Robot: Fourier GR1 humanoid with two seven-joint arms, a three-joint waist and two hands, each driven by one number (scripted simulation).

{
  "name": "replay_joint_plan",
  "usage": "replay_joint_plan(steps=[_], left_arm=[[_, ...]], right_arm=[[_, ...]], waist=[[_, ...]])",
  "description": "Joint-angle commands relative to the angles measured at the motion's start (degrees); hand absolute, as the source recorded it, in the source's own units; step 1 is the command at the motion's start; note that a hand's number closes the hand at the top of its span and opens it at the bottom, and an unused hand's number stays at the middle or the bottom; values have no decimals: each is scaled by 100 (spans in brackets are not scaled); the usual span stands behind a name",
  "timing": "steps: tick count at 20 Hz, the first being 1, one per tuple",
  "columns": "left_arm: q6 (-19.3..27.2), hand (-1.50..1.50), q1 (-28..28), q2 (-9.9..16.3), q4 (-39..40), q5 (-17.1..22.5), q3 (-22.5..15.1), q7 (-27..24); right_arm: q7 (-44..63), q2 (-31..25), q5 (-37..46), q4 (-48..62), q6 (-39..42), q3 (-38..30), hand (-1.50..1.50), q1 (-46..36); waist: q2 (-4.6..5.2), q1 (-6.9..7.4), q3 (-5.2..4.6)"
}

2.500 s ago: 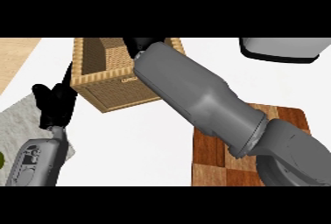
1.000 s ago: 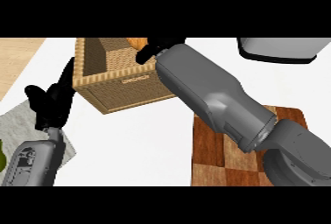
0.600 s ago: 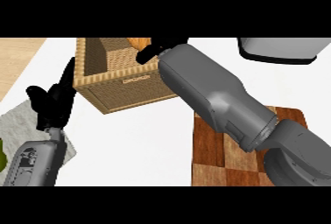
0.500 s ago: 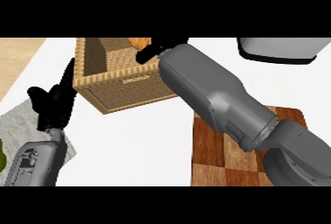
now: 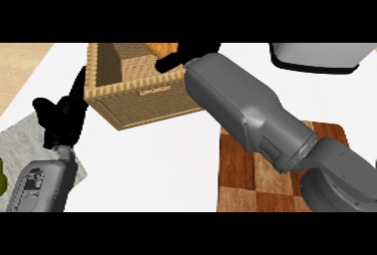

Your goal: Pick the croissant from the cutting board and place it in the basket

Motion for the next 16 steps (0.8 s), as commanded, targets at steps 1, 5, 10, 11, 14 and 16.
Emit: replay_joint_plan(steps=[1,5,10,11,14,16], left_arm=[[-139,0,0,94,-24,109,74,-28],[-35,0,-5,40,-27,3,6,117],[69,0,207,-65,-119,-101,-76,-11],[57,0,90,-89,-232,-3,-53,189],[-114,0,99,265,4,112,277,22],[19,0,223,73,-23,-20,107,-1]], right_arm=[[571,218,-16,170,90,110,150,271],[231,218,99,200,-904,0,-150,331],[242,220,144,-24,-2029,-240,-150,280],[317,221,91,-10,-2119,-338,-150,170],[405,224,39,-15,-2698,-648,-150,-61],[622,226,59,-130,-3366,-736,-150,36]], waist=[[202,55,-24],[187,-45,-13],[157,-117,-10],[162,-65,-10],[145,-173,-10],[121,-210,-8]])
